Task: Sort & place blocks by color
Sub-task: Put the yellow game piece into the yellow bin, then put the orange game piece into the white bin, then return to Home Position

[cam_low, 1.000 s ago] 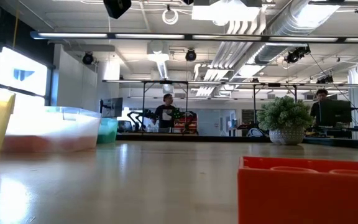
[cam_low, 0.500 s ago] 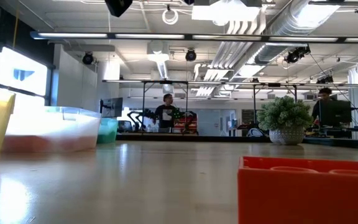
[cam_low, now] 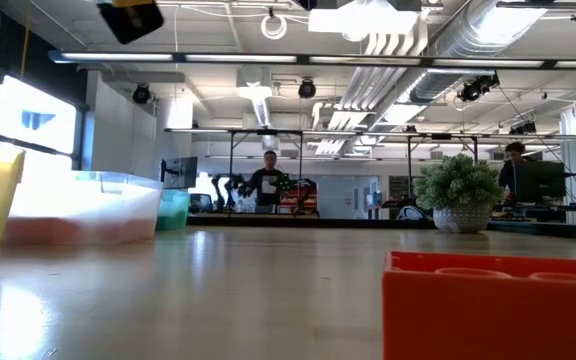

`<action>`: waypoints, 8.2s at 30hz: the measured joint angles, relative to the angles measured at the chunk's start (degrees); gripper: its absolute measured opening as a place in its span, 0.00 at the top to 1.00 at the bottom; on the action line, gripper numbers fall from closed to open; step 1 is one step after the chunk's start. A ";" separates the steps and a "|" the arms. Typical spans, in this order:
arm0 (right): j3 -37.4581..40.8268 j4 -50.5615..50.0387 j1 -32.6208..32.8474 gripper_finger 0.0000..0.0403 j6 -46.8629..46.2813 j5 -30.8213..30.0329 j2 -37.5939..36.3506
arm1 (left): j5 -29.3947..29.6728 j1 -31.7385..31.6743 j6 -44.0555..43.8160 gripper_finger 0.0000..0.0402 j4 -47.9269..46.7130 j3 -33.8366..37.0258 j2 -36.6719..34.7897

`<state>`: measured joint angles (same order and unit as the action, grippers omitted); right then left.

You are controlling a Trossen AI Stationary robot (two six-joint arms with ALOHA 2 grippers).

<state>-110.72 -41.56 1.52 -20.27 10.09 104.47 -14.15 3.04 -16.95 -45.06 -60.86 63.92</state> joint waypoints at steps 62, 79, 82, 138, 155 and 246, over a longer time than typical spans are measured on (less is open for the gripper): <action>0.07 -15.43 28.68 0.48 -17.62 -13.06 8.26 | 19.76 34.78 -23.34 0.59 -7.20 -2.89 16.74; 0.07 -11.94 34.57 0.48 -23.12 -12.64 18.15 | 20.37 34.76 -21.48 0.60 -7.27 -2.89 16.72; 0.07 -11.28 35.30 0.48 -23.69 -12.90 19.91 | 20.41 34.76 -21.29 0.60 -7.25 -2.89 16.72; -9.92 -8.29 20.53 0.75 -19.89 -11.05 30.10 | 33.51 29.13 -9.64 0.60 -7.74 -2.89 -5.27; -16.80 4.30 4.04 0.75 3.75 -10.81 29.94 | 36.36 17.59 -6.80 0.60 -7.86 -2.89 -18.36; -24.28 -16.23 2.03 0.41 -7.78 -23.27 19.81 | 20.01 -0.67 -0.97 0.60 33.68 54.90 -63.67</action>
<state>-135.00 -57.79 3.55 -28.05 -13.18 124.27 5.87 2.37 -17.92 -11.38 -5.96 0.25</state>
